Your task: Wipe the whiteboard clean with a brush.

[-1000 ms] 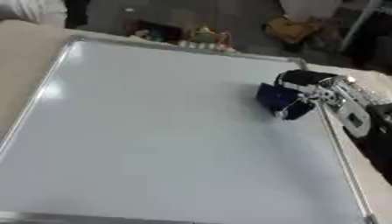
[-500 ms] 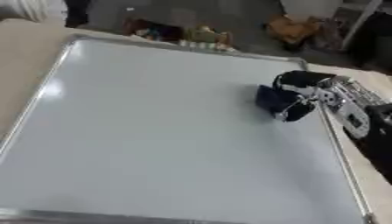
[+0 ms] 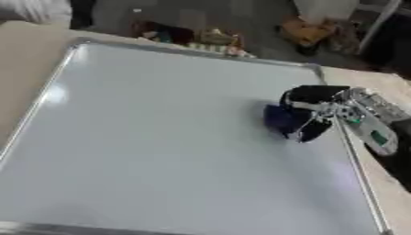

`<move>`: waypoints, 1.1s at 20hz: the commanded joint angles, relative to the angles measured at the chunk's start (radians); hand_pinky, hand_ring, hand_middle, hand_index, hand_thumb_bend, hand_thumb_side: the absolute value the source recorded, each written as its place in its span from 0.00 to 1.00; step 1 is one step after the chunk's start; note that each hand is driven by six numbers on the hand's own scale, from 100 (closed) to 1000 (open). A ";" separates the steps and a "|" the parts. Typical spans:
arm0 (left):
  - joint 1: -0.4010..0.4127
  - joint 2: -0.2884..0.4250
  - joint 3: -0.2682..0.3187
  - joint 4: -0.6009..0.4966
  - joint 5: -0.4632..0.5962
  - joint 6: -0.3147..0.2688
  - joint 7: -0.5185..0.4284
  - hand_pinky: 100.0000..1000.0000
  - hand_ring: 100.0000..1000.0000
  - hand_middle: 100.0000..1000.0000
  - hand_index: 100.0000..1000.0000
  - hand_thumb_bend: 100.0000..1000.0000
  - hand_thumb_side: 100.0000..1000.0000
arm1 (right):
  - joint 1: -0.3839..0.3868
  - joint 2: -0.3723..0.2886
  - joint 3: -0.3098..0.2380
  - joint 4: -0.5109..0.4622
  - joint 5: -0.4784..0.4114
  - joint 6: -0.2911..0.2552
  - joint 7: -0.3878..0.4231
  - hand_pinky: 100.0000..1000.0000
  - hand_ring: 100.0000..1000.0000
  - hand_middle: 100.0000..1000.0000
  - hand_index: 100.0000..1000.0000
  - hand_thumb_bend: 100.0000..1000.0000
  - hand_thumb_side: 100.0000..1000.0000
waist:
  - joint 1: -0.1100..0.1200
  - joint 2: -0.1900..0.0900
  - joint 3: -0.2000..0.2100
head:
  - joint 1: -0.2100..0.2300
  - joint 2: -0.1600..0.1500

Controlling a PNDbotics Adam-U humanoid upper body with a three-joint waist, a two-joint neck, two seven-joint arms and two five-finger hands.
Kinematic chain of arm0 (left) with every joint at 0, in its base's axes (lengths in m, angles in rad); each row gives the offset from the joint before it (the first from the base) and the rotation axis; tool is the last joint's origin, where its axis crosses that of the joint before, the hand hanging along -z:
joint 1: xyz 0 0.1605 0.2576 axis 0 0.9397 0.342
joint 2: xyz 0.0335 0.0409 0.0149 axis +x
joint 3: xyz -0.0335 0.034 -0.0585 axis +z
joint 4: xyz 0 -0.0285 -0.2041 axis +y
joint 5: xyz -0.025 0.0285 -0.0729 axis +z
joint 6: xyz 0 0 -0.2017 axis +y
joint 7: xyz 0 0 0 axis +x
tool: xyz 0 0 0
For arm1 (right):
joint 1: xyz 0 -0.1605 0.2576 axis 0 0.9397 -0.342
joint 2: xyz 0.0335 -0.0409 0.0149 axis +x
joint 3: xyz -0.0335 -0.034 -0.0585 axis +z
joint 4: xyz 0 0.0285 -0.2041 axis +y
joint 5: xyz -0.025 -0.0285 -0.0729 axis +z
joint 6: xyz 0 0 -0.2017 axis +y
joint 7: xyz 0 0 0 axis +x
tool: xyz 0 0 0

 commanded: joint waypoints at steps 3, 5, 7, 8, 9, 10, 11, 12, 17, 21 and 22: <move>-0.010 0.014 0.000 -0.018 0.003 0.002 0.001 0.48 0.32 0.41 0.42 0.11 0.87 | 0.010 -0.023 0.025 -0.048 -0.024 0.015 0.023 0.45 0.57 0.15 0.11 0.00 0.12 | 0.011 -0.020 0.000 | 0.001 -0.003; -0.010 0.014 -0.001 -0.018 0.003 0.002 0.000 0.48 0.32 0.41 0.42 0.11 0.87 | 0.009 -0.022 0.020 -0.046 -0.022 0.022 0.020 0.45 0.57 0.15 0.11 0.00 0.12 | 0.012 -0.019 0.000 | 0.001 -0.003; -0.010 0.014 -0.001 -0.018 0.002 0.001 -0.001 0.48 0.32 0.40 0.42 0.11 0.87 | 0.005 -0.021 0.014 -0.037 -0.018 0.029 0.014 0.45 0.57 0.15 0.11 0.00 0.13 | 0.012 -0.018 0.000 | 0.002 -0.002; -0.010 0.014 -0.001 -0.018 0.002 0.001 -0.001 0.48 0.32 0.40 0.42 0.11 0.87 | 0.003 -0.020 0.009 -0.030 -0.016 0.033 0.010 0.45 0.57 0.15 0.11 0.00 0.13 | 0.012 -0.017 0.000 | 0.002 -0.002; -0.010 0.013 -0.001 -0.018 0.002 0.001 -0.001 0.48 0.32 0.40 0.42 0.11 0.87 | 0.000 -0.018 0.004 -0.020 -0.013 0.038 0.005 0.45 0.57 0.15 0.11 0.00 0.13 | 0.012 -0.016 0.001 | 0.002 -0.002; -0.010 0.013 0.000 -0.018 0.001 0.001 -0.001 0.48 0.32 0.40 0.42 0.11 0.87 | -0.004 -0.015 -0.002 -0.009 -0.010 0.043 0.000 0.45 0.57 0.15 0.11 0.00 0.13 | 0.012 -0.015 0.001 | 0.002 -0.002; -0.009 0.013 0.000 -0.018 0.001 0.001 -0.001 0.48 0.32 0.40 0.42 0.11 0.87 | -0.008 -0.012 -0.008 0.004 -0.006 0.047 -0.005 0.45 0.57 0.15 0.11 0.00 0.13 | 0.012 -0.014 0.002 | 0.002 -0.003; -0.009 0.013 0.000 -0.018 0.000 0.000 -0.001 0.48 0.32 0.40 0.42 0.11 0.87 | -0.012 -0.009 -0.014 0.017 -0.001 0.051 -0.011 0.45 0.57 0.15 0.11 0.00 0.13 | 0.012 -0.013 0.002 | 0.003 -0.003; -0.011 0.013 0.001 -0.018 -0.001 -0.002 -0.003 0.48 0.32 0.40 0.42 0.10 0.87 | -0.041 0.006 -0.045 0.084 0.032 0.062 -0.048 0.45 0.57 0.14 0.11 0.00 0.14 | 0.012 -0.006 0.005 | 0.002 -0.006; -0.013 0.014 0.002 -0.017 -0.002 -0.005 -0.002 0.48 0.32 0.40 0.42 0.10 0.87 | -0.059 0.014 -0.069 0.136 0.065 0.068 -0.082 0.45 0.57 0.14 0.11 0.00 0.16 | 0.013 0.000 0.008 | 0.002 -0.010; -0.013 0.015 0.002 -0.017 -0.003 -0.006 -0.003 0.48 0.32 0.40 0.42 0.10 0.87 | -0.062 0.015 -0.074 0.147 0.074 0.069 -0.091 0.45 0.57 0.14 0.11 0.00 0.16 | 0.013 0.001 0.008 | 0.002 -0.010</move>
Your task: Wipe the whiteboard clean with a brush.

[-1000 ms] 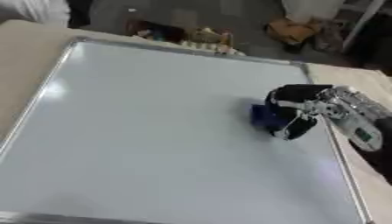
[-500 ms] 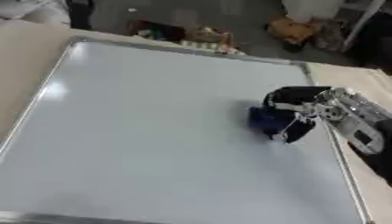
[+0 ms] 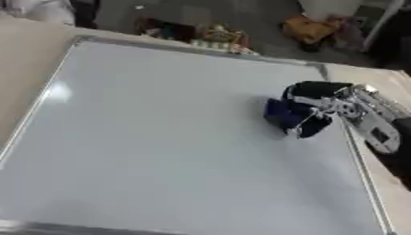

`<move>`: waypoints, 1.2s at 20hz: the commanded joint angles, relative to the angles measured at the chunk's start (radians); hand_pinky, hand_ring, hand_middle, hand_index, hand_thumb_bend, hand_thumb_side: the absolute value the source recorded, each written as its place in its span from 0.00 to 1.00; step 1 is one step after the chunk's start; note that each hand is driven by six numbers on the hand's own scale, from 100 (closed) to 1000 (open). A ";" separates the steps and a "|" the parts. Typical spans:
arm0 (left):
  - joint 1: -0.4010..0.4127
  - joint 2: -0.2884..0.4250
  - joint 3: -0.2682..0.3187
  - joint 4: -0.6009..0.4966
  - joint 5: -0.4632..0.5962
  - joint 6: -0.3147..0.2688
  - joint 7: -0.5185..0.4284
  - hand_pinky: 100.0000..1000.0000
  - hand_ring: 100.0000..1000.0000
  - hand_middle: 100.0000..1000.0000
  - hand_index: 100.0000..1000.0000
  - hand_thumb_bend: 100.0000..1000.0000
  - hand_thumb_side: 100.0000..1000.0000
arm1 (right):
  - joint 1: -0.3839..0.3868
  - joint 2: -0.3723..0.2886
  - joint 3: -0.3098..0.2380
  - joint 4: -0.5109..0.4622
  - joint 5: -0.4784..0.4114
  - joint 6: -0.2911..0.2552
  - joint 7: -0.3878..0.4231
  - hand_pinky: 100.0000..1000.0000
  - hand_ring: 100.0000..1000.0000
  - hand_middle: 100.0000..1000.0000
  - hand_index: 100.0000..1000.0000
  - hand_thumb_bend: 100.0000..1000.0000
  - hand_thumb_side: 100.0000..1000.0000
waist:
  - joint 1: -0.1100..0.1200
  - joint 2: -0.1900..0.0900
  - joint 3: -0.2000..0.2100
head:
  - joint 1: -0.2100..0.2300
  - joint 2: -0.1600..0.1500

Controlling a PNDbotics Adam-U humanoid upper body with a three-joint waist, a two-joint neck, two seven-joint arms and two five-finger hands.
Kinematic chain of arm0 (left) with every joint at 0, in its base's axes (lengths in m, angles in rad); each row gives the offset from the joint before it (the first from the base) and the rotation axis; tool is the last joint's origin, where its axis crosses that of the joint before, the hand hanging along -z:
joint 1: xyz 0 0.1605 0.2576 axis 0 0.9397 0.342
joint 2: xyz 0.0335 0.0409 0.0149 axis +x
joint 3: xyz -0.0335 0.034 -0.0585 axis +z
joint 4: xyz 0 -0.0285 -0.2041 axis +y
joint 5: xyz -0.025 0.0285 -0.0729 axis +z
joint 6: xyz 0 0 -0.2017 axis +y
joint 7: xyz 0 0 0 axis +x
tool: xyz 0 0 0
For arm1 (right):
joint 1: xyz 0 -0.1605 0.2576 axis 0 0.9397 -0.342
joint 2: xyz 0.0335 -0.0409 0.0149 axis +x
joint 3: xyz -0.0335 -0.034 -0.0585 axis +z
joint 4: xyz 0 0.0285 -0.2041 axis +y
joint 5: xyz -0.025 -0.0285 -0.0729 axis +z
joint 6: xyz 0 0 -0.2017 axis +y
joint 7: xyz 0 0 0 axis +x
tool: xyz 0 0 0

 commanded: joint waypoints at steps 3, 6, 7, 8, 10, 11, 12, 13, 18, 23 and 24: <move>-0.014 0.014 0.002 -0.016 -0.005 -0.006 -0.002 0.48 0.31 0.40 0.42 0.10 0.87 | -0.019 -0.011 -0.028 0.071 0.067 0.010 -0.047 0.45 0.57 0.15 0.12 0.00 0.18 | 0.010 -0.008 0.003 | -0.002 -0.016; -0.014 0.013 0.002 -0.017 -0.006 -0.007 -0.002 0.48 0.31 0.40 0.42 0.10 0.87 | -0.027 -0.005 -0.041 0.106 0.094 0.010 -0.069 0.45 0.57 0.15 0.12 0.00 0.18 | 0.010 -0.003 0.005 | -0.002 -0.021; -0.014 0.013 0.003 -0.016 -0.007 -0.007 -0.002 0.48 0.31 0.40 0.42 0.10 0.87 | -0.029 -0.004 -0.045 0.115 0.099 0.010 -0.074 0.45 0.57 0.15 0.12 0.00 0.18 | 0.010 -0.002 0.005 | -0.002 -0.023; -0.014 0.013 0.003 -0.016 -0.007 -0.007 -0.003 0.48 0.31 0.40 0.42 0.10 0.87 | -0.030 -0.003 -0.048 0.123 0.102 0.010 -0.078 0.45 0.57 0.15 0.12 0.00 0.18 | 0.010 -0.001 0.005 | -0.002 -0.024; -0.015 0.013 0.003 -0.016 -0.008 -0.008 -0.003 0.48 0.31 0.40 0.42 0.10 0.87 | -0.034 -0.001 -0.055 0.135 0.106 0.010 -0.085 0.45 0.57 0.15 0.12 0.00 0.18 | 0.010 0.001 0.005 | -0.001 -0.027; -0.015 0.013 0.003 -0.016 -0.008 -0.008 -0.003 0.48 0.31 0.40 0.42 0.10 0.87 | -0.036 0.000 -0.058 0.140 0.106 0.011 -0.088 0.45 0.57 0.15 0.12 0.00 0.18 | 0.010 0.001 0.005 | -0.001 -0.028; -0.015 0.013 0.003 -0.016 -0.008 -0.008 -0.003 0.48 0.31 0.40 0.42 0.10 0.87 | -0.037 0.000 -0.060 0.143 0.106 0.013 -0.091 0.45 0.57 0.15 0.12 0.00 0.18 | 0.010 0.002 0.005 | 0.000 -0.029; -0.015 0.013 0.003 -0.016 -0.008 -0.008 -0.004 0.48 0.31 0.40 0.42 0.10 0.87 | -0.039 0.001 -0.063 0.147 0.107 0.014 -0.093 0.45 0.57 0.15 0.12 0.00 0.18 | 0.010 0.002 0.005 | 0.000 -0.029; -0.014 0.013 0.002 -0.016 -0.007 -0.007 -0.005 0.48 0.31 0.40 0.42 0.10 0.87 | -0.040 0.004 -0.064 0.153 0.104 0.013 -0.098 0.45 0.57 0.14 0.11 0.00 0.17 | 0.010 -0.002 0.005 | 0.002 -0.033; -0.013 0.012 0.001 -0.015 -0.006 -0.003 -0.006 0.48 0.31 0.40 0.42 0.10 0.87 | -0.037 0.005 -0.057 0.142 0.085 0.005 -0.088 0.45 0.57 0.14 0.11 0.00 0.16 | 0.010 -0.011 0.003 | 0.004 -0.032; -0.013 0.012 0.000 -0.016 -0.005 -0.003 -0.006 0.48 0.31 0.40 0.42 0.10 0.87 | -0.035 0.004 -0.055 0.138 0.079 0.002 -0.084 0.45 0.57 0.14 0.11 0.00 0.16 | 0.010 -0.013 0.002 | 0.004 -0.031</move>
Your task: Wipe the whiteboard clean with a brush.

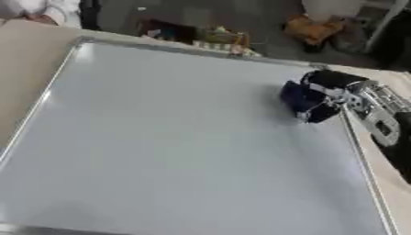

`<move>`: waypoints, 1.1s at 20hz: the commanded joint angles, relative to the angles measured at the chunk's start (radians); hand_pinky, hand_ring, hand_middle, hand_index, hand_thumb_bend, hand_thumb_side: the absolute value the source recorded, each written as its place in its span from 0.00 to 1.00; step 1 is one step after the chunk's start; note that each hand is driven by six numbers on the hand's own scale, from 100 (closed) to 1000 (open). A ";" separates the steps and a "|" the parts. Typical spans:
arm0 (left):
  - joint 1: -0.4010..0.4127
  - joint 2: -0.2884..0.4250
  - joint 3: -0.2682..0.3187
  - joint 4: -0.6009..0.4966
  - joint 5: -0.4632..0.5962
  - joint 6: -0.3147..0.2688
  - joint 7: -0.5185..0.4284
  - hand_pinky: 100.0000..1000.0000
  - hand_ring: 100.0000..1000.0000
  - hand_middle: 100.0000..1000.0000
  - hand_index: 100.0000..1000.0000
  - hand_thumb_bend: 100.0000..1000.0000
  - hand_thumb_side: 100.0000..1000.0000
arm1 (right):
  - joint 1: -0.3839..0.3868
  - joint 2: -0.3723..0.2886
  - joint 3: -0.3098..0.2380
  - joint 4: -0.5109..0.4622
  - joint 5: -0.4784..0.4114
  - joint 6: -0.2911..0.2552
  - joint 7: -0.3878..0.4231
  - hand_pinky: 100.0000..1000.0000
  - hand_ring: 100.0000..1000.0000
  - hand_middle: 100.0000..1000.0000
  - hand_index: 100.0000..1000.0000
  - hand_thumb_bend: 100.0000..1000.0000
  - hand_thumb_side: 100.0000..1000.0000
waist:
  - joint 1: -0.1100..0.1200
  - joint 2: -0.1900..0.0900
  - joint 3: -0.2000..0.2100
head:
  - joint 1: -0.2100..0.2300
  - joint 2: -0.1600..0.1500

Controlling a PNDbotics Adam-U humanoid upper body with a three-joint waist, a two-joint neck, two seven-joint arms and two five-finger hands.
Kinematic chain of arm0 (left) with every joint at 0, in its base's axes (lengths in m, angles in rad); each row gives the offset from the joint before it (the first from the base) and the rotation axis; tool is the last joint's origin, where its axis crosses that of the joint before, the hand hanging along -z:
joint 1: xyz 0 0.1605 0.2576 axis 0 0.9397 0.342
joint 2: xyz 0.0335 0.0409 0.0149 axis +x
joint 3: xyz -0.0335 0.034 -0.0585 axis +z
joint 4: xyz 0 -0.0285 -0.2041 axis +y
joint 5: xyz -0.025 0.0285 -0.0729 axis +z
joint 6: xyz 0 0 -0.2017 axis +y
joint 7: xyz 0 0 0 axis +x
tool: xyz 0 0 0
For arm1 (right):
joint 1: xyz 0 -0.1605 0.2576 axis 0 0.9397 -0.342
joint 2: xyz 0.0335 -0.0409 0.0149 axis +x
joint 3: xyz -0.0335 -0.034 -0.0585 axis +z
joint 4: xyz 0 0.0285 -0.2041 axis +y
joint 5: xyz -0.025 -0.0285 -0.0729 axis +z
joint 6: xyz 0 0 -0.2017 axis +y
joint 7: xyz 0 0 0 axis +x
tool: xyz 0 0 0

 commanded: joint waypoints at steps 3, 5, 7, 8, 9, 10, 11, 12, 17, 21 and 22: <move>-0.007 0.013 0.000 -0.016 0.003 0.003 -0.001 0.48 0.32 0.40 0.42 0.10 0.87 | 0.016 -0.017 0.024 -0.010 -0.033 -0.015 0.029 0.45 0.57 0.14 0.12 0.00 0.15 | 0.010 -0.028 -0.003 | 0.005 -0.011; -0.006 0.013 -0.001 -0.015 0.004 0.004 0.000 0.48 0.32 0.40 0.42 0.10 0.87 | 0.024 -0.020 0.035 -0.029 -0.052 -0.023 0.047 0.46 0.57 0.14 0.14 0.00 0.16 | 0.010 -0.034 -0.004 | 0.005 -0.010; -0.006 0.012 -0.001 -0.015 0.006 0.006 0.000 0.48 0.32 0.40 0.42 0.11 0.86 | 0.029 -0.023 0.045 -0.046 -0.069 -0.031 0.066 0.46 0.57 0.15 0.17 0.00 0.17 | 0.010 -0.039 -0.006 | 0.005 -0.009; -0.005 0.012 -0.002 -0.016 0.006 0.006 0.000 0.48 0.32 0.40 0.42 0.11 0.86 | 0.032 -0.024 0.049 -0.054 -0.078 -0.033 0.075 0.46 0.57 0.14 0.17 0.00 0.17 | 0.010 -0.042 -0.007 | 0.006 -0.008; -0.005 0.012 -0.002 -0.016 0.007 0.007 0.001 0.48 0.32 0.40 0.42 0.11 0.86 | 0.034 -0.025 0.053 -0.062 -0.085 -0.035 0.083 0.46 0.57 0.14 0.17 0.00 0.16 | 0.010 -0.044 -0.007 | 0.006 -0.007; -0.004 0.012 -0.002 -0.015 0.008 0.008 0.001 0.48 0.32 0.40 0.42 0.11 0.86 | 0.036 -0.026 0.057 -0.070 -0.095 -0.038 0.091 0.46 0.57 0.14 0.17 0.00 0.16 | 0.010 -0.047 -0.007 | 0.007 -0.006; -0.004 0.012 -0.002 -0.015 0.008 0.008 0.001 0.48 0.32 0.40 0.42 0.11 0.86 | 0.039 -0.027 0.060 -0.079 -0.105 -0.040 0.098 0.46 0.57 0.14 0.17 0.00 0.15 | 0.010 -0.049 -0.007 | 0.007 -0.004; -0.003 0.012 -0.002 -0.016 0.009 0.009 0.002 0.48 0.32 0.40 0.42 0.11 0.86 | 0.043 -0.029 0.064 -0.090 -0.117 -0.042 0.107 0.45 0.57 0.14 0.17 0.00 0.15 | 0.010 -0.051 -0.007 | 0.008 -0.002; -0.003 0.012 -0.003 -0.016 0.012 0.011 0.004 0.48 0.32 0.40 0.42 0.11 0.86 | 0.066 -0.044 0.091 -0.170 -0.170 -0.046 0.144 0.45 0.56 0.14 0.17 0.00 0.14 | 0.010 -0.060 -0.009 | 0.009 0.004; -0.004 0.012 -0.003 -0.017 0.014 0.012 0.005 0.48 0.32 0.40 0.42 0.11 0.86 | 0.080 -0.054 0.110 -0.224 -0.204 -0.046 0.178 0.45 0.56 0.13 0.17 0.00 0.13 | 0.009 -0.065 -0.008 | 0.011 0.007; -0.004 0.012 -0.004 -0.017 0.014 0.013 0.006 0.48 0.32 0.40 0.42 0.11 0.86 | 0.082 -0.056 0.114 -0.237 -0.215 -0.047 0.188 0.45 0.56 0.13 0.17 0.00 0.13 | 0.009 -0.066 -0.008 | 0.011 0.010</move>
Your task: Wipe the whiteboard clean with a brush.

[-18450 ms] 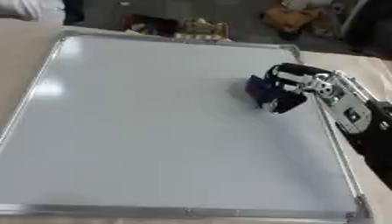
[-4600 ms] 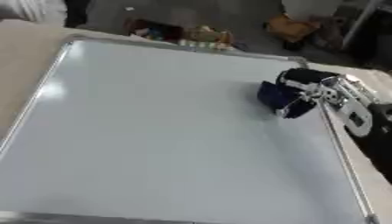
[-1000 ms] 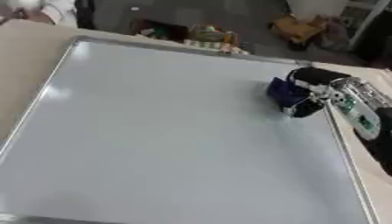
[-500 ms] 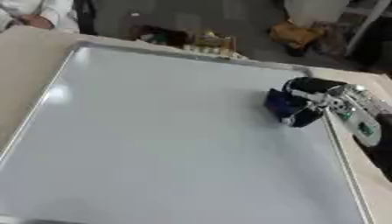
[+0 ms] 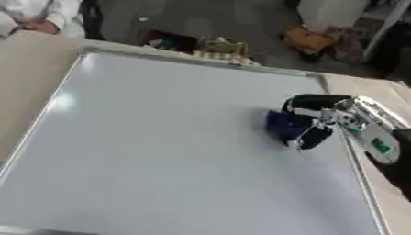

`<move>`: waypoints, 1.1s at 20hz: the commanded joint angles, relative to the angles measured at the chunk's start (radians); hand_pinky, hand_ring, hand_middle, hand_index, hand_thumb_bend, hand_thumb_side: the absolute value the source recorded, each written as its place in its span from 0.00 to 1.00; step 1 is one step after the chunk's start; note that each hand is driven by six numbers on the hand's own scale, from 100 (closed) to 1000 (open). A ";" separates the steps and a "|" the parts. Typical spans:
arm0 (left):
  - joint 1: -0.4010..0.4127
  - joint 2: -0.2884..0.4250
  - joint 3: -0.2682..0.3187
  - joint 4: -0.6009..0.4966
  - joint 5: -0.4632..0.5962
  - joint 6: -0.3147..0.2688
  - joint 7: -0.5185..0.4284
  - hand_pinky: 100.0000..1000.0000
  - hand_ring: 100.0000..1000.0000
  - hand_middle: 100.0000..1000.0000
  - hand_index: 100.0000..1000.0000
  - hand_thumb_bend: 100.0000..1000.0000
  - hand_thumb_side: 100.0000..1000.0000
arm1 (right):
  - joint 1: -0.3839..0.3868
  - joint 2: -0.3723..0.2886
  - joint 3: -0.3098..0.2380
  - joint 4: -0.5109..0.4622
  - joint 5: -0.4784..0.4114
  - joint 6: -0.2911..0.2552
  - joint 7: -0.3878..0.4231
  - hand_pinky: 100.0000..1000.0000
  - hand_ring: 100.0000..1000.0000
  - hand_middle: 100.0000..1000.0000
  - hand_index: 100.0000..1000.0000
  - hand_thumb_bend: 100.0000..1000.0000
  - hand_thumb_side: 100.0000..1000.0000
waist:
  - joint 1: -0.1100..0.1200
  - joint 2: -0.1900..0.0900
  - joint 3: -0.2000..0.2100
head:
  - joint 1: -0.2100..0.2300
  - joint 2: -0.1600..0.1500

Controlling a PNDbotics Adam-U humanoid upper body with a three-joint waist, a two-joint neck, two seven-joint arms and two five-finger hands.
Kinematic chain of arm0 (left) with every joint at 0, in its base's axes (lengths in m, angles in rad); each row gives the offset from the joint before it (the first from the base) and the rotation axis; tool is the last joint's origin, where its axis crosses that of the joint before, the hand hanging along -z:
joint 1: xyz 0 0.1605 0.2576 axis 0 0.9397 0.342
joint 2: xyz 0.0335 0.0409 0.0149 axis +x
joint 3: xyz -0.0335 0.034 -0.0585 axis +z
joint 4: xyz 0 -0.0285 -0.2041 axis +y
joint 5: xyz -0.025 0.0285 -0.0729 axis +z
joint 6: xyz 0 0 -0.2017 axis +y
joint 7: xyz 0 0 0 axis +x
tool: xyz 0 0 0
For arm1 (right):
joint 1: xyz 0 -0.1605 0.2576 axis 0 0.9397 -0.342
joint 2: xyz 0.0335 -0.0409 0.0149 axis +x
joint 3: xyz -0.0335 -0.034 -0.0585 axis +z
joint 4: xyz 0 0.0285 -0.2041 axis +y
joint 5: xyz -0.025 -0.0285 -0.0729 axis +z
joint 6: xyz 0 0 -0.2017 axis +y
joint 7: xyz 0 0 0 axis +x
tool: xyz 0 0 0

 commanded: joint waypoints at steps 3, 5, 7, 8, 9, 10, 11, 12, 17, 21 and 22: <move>-0.007 0.011 -0.004 -0.018 0.007 0.005 0.002 0.48 0.32 0.40 0.42 0.11 0.86 | -0.007 -0.040 0.012 -0.082 -0.063 -0.001 0.049 0.44 0.55 0.12 0.17 0.00 0.11 | 0.007 -0.030 -0.001 | 0.001 0.011; -0.007 0.012 -0.004 -0.018 0.008 0.006 0.004 0.48 0.32 0.40 0.42 0.12 0.86 | -0.010 -0.041 0.011 -0.111 -0.096 0.006 0.066 0.44 0.54 0.12 0.17 0.00 0.10 | 0.007 -0.033 -0.001 | 0.002 0.017; -0.008 0.012 -0.005 -0.018 0.009 0.007 0.004 0.48 0.32 0.41 0.42 0.11 0.85 | -0.017 -0.040 0.009 -0.134 -0.127 0.018 0.080 0.44 0.54 0.12 0.17 0.00 0.09 | 0.005 -0.038 0.001 | 0.003 0.024; -0.008 0.011 -0.005 -0.018 0.009 0.008 0.004 0.48 0.32 0.41 0.42 0.11 0.85 | -0.020 -0.039 0.008 -0.144 -0.142 0.024 0.086 0.44 0.54 0.11 0.17 0.00 0.09 | 0.005 -0.040 0.002 | 0.004 0.027; -0.008 0.011 -0.005 -0.018 0.010 0.009 0.004 0.48 0.32 0.41 0.42 0.12 0.85 | -0.023 -0.039 0.008 -0.154 -0.155 0.031 0.092 0.43 0.54 0.11 0.17 0.00 0.09 | 0.004 -0.042 0.002 | 0.005 0.030; -0.008 0.011 -0.006 -0.018 0.011 0.010 0.005 0.48 0.32 0.41 0.42 0.12 0.85 | -0.024 -0.039 0.009 -0.166 -0.168 0.035 0.096 0.43 0.53 0.11 0.17 0.00 0.09 | 0.004 -0.045 0.003 | 0.006 0.033; -0.008 0.012 -0.006 -0.018 0.011 0.011 0.005 0.48 0.33 0.41 0.42 0.12 0.85 | -0.025 -0.040 0.011 -0.181 -0.180 0.039 0.100 0.43 0.53 0.11 0.17 0.00 0.09 | 0.003 -0.048 0.003 | 0.007 0.036; -0.007 0.012 -0.006 -0.018 0.012 0.012 0.006 0.48 0.33 0.41 0.42 0.12 0.85 | -0.024 -0.042 0.014 -0.198 -0.192 0.043 0.103 0.43 0.53 0.11 0.17 0.00 0.09 | 0.003 -0.051 0.004 | 0.008 0.039; -0.007 0.011 -0.008 -0.019 0.016 0.016 0.008 0.48 0.33 0.41 0.42 0.12 0.85 | -0.023 -0.046 0.033 -0.272 -0.229 0.065 0.115 0.43 0.53 0.11 0.17 0.00 0.09 | 0.002 -0.065 0.006 | 0.008 0.046; -0.004 0.010 -0.009 -0.019 0.019 0.018 0.012 0.48 0.33 0.41 0.42 0.13 0.84 | -0.027 -0.025 0.051 -0.292 -0.223 0.092 0.120 0.43 0.53 0.12 0.18 0.00 0.14 | 0.005 -0.080 -0.003 | 0.012 0.054; -0.002 0.011 -0.009 -0.019 0.019 0.018 0.014 0.48 0.33 0.41 0.42 0.13 0.84 | -0.031 -0.008 0.057 -0.288 -0.209 0.096 0.121 0.43 0.53 0.12 0.18 0.00 0.14 | 0.005 -0.085 -0.008 | 0.014 0.060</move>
